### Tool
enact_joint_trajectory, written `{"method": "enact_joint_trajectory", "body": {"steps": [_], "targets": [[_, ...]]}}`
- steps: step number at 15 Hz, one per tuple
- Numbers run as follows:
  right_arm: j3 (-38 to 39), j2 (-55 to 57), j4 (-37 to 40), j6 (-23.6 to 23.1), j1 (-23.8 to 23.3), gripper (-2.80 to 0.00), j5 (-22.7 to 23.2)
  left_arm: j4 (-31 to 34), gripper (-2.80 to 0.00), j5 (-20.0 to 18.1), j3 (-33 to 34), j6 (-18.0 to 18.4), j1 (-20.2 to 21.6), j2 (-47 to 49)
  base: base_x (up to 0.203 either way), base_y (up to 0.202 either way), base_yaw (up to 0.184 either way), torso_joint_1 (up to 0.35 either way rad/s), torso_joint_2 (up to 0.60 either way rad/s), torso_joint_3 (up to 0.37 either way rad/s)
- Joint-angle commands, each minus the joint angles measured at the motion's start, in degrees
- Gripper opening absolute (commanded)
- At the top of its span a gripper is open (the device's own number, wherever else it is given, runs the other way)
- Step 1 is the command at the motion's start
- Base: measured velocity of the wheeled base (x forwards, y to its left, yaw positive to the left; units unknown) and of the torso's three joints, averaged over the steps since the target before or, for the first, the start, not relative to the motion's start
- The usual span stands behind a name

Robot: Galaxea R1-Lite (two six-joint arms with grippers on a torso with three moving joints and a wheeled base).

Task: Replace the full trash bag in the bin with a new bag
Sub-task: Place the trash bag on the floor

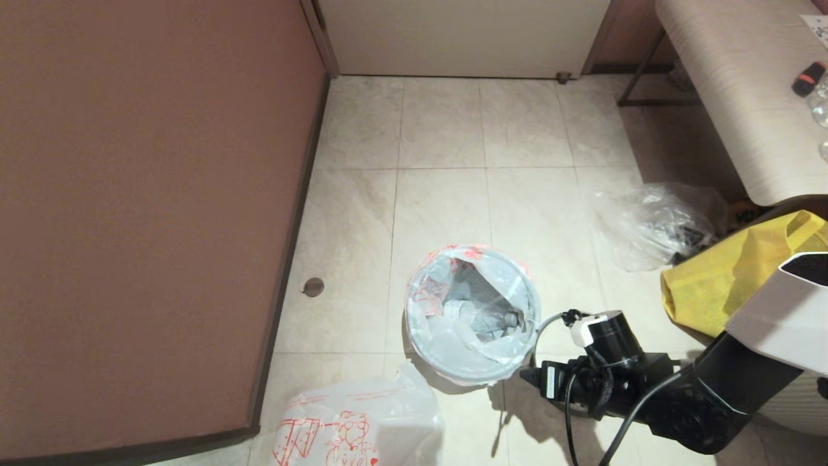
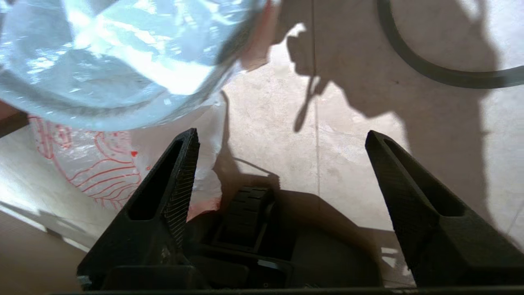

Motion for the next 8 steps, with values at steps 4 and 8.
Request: {"method": "enact_joint_trajectory", "body": {"steps": [4,8], "targets": [[-0.47,1.65,-0.23,-0.55,-1.49,0.00,0.04,0.02,-2.80,-0.02,0.00,0.02,0.02,0.07,0.000,0.000,0.000,0.000,0.00,0.000],[-4.82,6.27,-0.28,-0.55,-1.57,0.00,-0.32,0.02,-2.80,-0.02,0.00,0.02,0.02,0.07,0.000,0.000,0.000,0.000,0.00,0.000]]}}
